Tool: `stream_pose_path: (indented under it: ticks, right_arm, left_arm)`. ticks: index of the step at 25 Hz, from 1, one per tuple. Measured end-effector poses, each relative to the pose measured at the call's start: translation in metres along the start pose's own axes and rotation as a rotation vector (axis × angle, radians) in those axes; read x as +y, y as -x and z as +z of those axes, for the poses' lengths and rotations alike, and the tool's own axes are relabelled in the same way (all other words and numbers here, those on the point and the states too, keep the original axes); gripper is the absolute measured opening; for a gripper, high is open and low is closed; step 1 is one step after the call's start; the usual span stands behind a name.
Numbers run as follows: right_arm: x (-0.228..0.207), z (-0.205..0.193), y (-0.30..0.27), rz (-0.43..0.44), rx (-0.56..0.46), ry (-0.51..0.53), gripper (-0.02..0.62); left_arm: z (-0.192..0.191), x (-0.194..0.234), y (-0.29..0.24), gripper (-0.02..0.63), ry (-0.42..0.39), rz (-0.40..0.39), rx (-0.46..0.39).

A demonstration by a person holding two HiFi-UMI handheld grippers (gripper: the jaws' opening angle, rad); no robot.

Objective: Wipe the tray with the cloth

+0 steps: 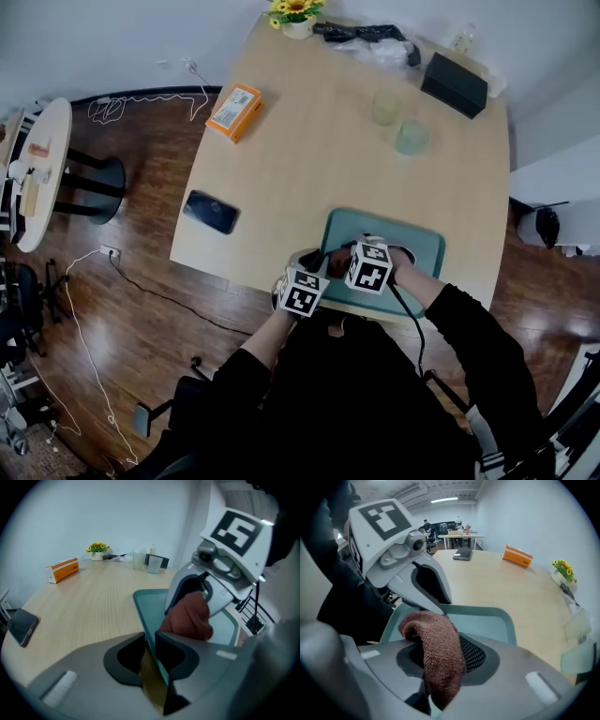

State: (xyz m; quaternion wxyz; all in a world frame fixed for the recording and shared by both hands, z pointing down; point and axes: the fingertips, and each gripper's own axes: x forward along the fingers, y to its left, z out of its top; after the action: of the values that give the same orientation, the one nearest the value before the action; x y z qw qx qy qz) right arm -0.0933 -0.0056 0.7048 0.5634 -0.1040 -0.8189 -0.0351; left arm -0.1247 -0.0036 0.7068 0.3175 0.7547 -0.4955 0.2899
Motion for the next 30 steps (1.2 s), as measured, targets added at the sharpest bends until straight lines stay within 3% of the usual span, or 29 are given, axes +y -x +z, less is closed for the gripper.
stream_pose_path:
  ticks: [3, 7, 16, 20, 24, 30]
  right_arm:
    - [-0.049, 0.000, 0.004, -0.086, 0.011, -0.073, 0.124]
    - [-0.102, 0.003, 0.015, -0.210, -0.026, -0.332, 0.113]
    - [-0.053, 0.010, 0.000, -0.257, -0.020, -0.327, 0.117]
    - [-0.072, 0.009, 0.008, -0.303, -0.051, -0.453, 0.117]
    - [-0.079, -0.050, 0.035, -0.373, -0.078, -0.644, 0.117]
    - [-0.048, -0.218, 0.088, -0.465, -0.041, -0.950, 0.118]
  left_arm:
    - [0.001, 0.001, 0.001, 0.054, -0.007, -0.003, -0.005]
    - [0.000, 0.003, 0.002, 0.054, -0.015, 0.007, -0.014]
    - [-0.006, 0.006, 0.006, 0.054, -0.015, 0.004, -0.009]
    - [-0.005, 0.010, 0.007, 0.054, 0.000, 0.009, 0.005]
    - [-0.005, 0.013, 0.009, 0.054, 0.009, 0.013, 0.008]
    - [-0.007, 0.008, 0.006, 0.054, 0.018, 0.005, 0.015]
